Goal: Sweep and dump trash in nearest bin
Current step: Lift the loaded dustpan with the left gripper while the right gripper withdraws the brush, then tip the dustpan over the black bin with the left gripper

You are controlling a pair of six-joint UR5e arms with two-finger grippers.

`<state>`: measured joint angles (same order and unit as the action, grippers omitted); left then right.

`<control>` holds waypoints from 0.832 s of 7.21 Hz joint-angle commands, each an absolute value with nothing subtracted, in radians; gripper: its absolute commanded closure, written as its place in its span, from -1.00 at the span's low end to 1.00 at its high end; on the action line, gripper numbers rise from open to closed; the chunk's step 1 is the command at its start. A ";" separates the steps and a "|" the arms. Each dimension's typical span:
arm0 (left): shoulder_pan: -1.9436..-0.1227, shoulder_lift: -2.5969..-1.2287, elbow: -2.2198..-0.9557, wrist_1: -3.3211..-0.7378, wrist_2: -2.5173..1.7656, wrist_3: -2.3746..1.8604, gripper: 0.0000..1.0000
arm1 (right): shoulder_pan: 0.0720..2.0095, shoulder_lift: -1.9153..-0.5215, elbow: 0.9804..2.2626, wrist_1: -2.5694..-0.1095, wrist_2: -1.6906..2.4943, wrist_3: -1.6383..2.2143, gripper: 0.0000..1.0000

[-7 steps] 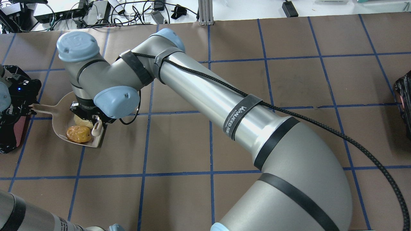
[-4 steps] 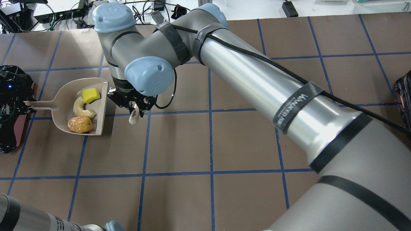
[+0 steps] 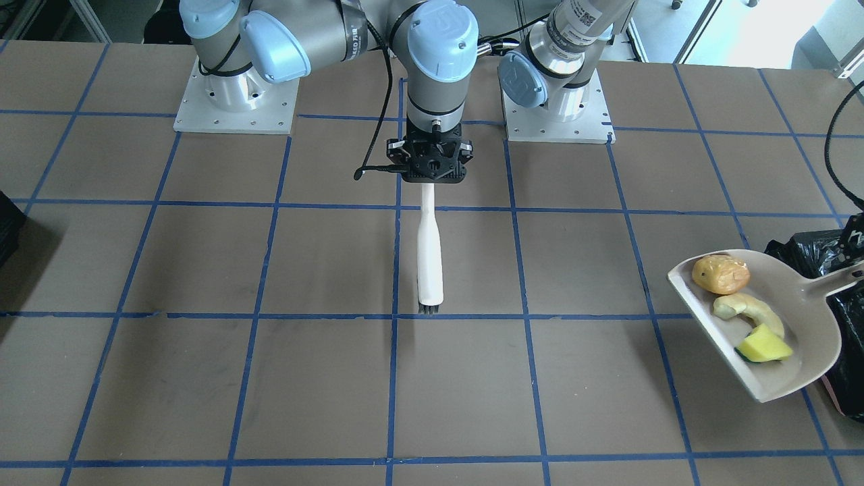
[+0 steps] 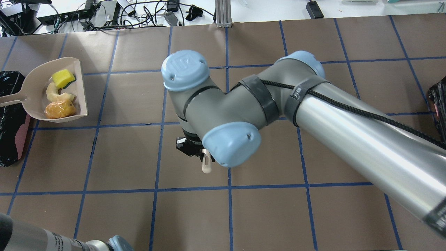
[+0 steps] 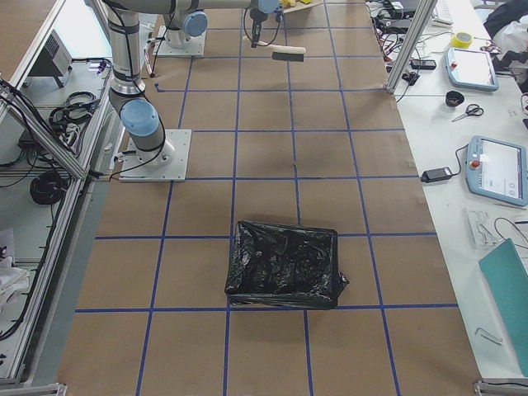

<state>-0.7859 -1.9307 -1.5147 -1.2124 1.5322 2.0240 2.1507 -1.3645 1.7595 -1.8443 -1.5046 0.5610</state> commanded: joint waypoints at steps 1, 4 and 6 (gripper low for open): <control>-0.669 -1.928 -1.462 -1.253 1.520 1.985 1.00 | 2.145 -1.443 2.001 -2.044 -1.529 0.520 1.00; -0.545 -1.972 -1.272 -1.318 1.532 1.988 1.00 | 2.146 -1.472 2.071 -2.049 -1.526 0.482 1.00; -0.490 -2.035 -1.175 -1.315 1.546 1.997 1.00 | 2.148 -1.480 2.086 -2.051 -1.525 0.485 1.00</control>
